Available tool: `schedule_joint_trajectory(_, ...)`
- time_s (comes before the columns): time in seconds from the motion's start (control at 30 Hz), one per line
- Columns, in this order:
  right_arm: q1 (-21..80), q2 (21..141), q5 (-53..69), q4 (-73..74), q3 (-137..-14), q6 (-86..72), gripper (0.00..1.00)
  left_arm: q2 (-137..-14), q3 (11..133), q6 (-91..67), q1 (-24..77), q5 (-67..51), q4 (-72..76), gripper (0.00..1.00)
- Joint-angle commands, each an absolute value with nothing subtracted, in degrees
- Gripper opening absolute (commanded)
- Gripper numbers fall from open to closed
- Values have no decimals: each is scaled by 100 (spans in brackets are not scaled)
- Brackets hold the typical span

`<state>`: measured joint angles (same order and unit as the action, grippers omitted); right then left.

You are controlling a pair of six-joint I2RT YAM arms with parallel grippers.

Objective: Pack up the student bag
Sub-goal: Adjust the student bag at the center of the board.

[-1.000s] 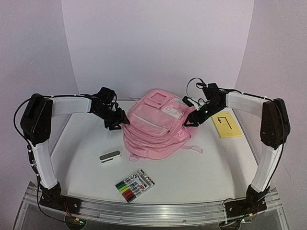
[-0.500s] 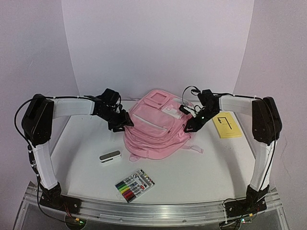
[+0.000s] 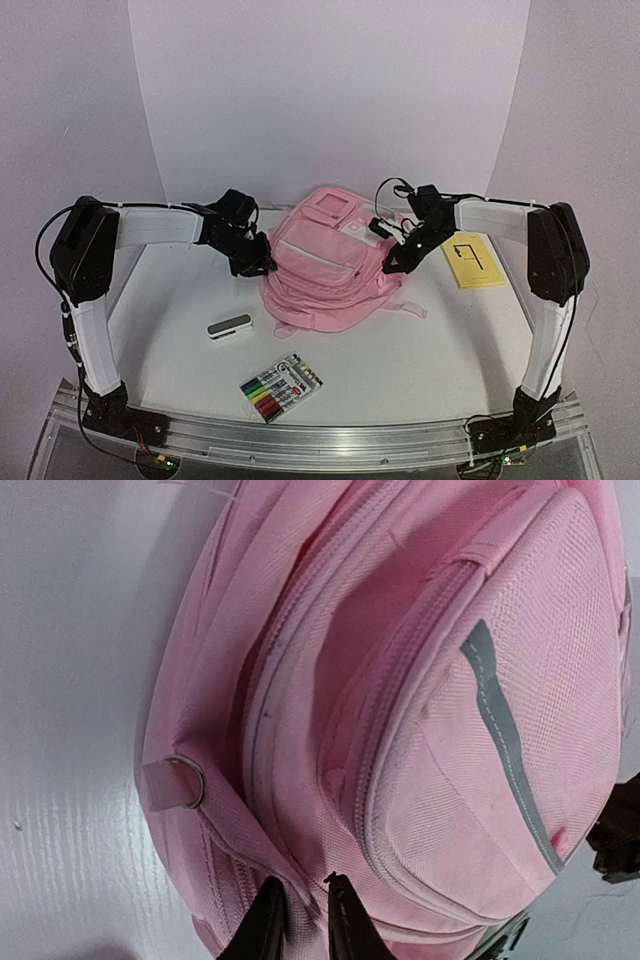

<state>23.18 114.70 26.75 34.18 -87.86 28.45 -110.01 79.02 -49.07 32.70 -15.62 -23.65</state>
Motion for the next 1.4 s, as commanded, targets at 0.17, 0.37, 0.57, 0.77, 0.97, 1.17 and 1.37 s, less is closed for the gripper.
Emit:
schedule_joint_trajectory(0.17,2833,10526,2494,3598,-8079,2261,0,-11234,7767,-6003,3498,-1669,-822,0)
schedule_joint_trajectory(0.37,3207,10828,2336,3242,-7900,1624,0,-11243,7429,-6551,3504,-1542,-129,0)
schedule_joint_trajectory(0.57,3296,11342,2486,3158,-8919,1273,0,-11222,7267,-6753,3515,-1368,253,0)
schedule_joint_trajectory(0.77,3847,11182,2866,3152,-8951,801,0,-11417,7506,-6815,3516,-1309,353,0)
schedule_joint_trajectory(0.97,4472,10839,2999,2807,-8273,400,0,-11427,7508,-6834,3515,-1044,396,0)
schedule_joint_trajectory(1.17,4682,11185,3121,2323,-8897,-336,1,-11613,7843,-6529,3441,-1020,147,0)
schedule_joint_trajectory(1.37,4452,10782,3245,2631,-9040,312,29,-11194,8318,-5487,3317,-928,-1184,33)
